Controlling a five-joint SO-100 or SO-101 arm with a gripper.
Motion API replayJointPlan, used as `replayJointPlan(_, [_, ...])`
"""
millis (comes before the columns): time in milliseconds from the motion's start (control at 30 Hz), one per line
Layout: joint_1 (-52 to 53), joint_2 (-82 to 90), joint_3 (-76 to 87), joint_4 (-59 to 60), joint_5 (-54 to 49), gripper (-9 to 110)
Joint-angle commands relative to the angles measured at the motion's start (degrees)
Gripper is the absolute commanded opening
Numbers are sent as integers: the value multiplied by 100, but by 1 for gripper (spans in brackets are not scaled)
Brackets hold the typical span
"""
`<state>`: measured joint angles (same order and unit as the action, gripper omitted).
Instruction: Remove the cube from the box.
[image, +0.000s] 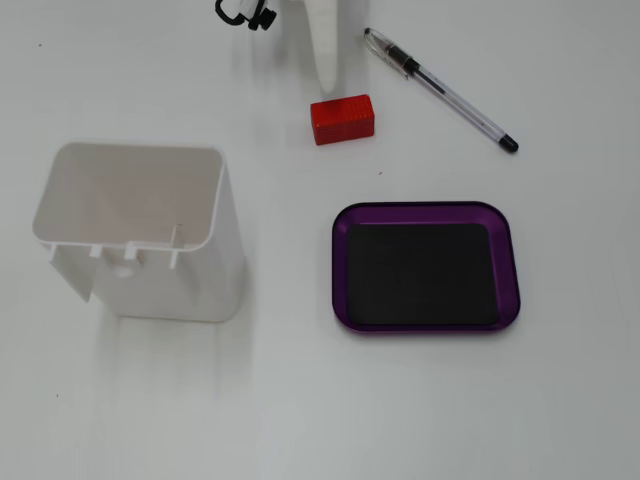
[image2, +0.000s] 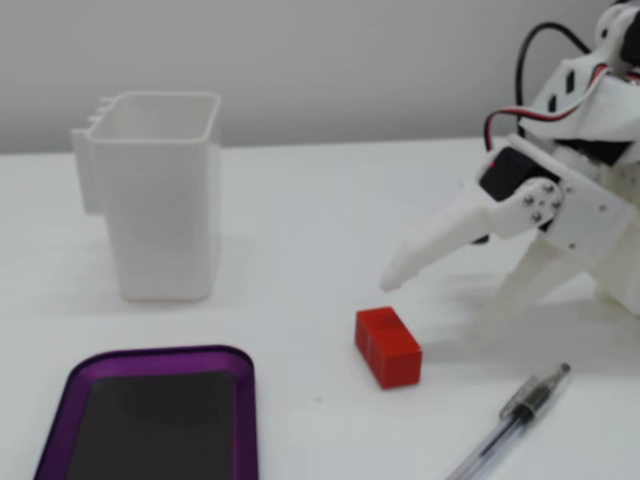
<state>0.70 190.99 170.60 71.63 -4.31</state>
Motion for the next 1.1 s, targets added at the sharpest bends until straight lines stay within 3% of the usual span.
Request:
replayJointPlan(0, [193,633,281,26,35,25])
replayJointPlan(233, [237,703,281,97,53,-1])
replayJointPlan(1067, [229,686,299,97,44,0])
